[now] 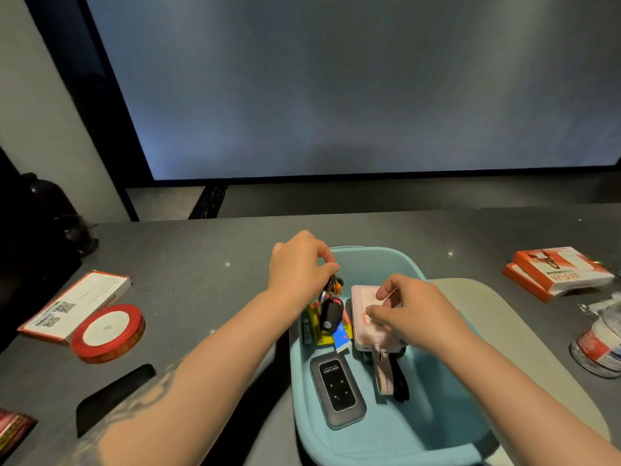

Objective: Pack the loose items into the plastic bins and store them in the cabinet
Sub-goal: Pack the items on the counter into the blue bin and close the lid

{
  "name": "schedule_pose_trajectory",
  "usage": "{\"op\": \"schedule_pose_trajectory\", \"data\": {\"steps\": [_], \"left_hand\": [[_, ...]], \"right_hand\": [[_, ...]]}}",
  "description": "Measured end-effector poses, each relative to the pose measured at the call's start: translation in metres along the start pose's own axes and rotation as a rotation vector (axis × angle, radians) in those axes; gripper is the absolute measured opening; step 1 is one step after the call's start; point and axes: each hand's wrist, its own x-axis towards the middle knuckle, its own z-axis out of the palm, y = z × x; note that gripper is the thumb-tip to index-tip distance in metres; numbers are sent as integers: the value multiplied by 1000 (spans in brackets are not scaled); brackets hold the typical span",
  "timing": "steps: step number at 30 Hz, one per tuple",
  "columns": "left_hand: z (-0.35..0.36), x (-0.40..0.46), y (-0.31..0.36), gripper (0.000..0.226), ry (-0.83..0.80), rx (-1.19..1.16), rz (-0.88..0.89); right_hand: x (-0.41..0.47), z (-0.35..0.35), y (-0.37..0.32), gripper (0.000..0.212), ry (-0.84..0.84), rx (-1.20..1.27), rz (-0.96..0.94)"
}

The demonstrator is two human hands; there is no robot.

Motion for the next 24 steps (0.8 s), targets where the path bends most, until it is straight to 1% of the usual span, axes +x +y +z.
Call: {"op": "schedule_pose_trajectory", "data": {"steps": [4, 6, 9, 11, 15, 17, 19, 24], "left_hand": [[19, 0, -15, 13, -53, 209, 38], [27, -2, -21, 13, -95, 257, 51], [29, -4, -26, 15, -112, 237, 51], [23, -7, -26, 20, -85, 137, 24], [-6, -42, -45, 26, 137, -169, -118], [-24, -73, -70, 28, 194, -238, -193], [-43, -107, -104, 30, 215, -205, -287], [-72, -177, -191, 36, 244, 7, -597]], "right_hand": [[5, 5, 3, 15, 13, 37, 16], [7, 7, 1, 14, -6, 50, 12], [11, 13, -5, 15, -38, 47, 4], [12, 15, -12, 15, -44, 30, -6], [8, 15, -40, 13, -6, 33, -78], [1, 17, -66, 12, 5, 49, -148], [-12, 26, -98, 10, -5, 78, -229], [-53, 70, -166, 11, -69, 106, -396]]}}
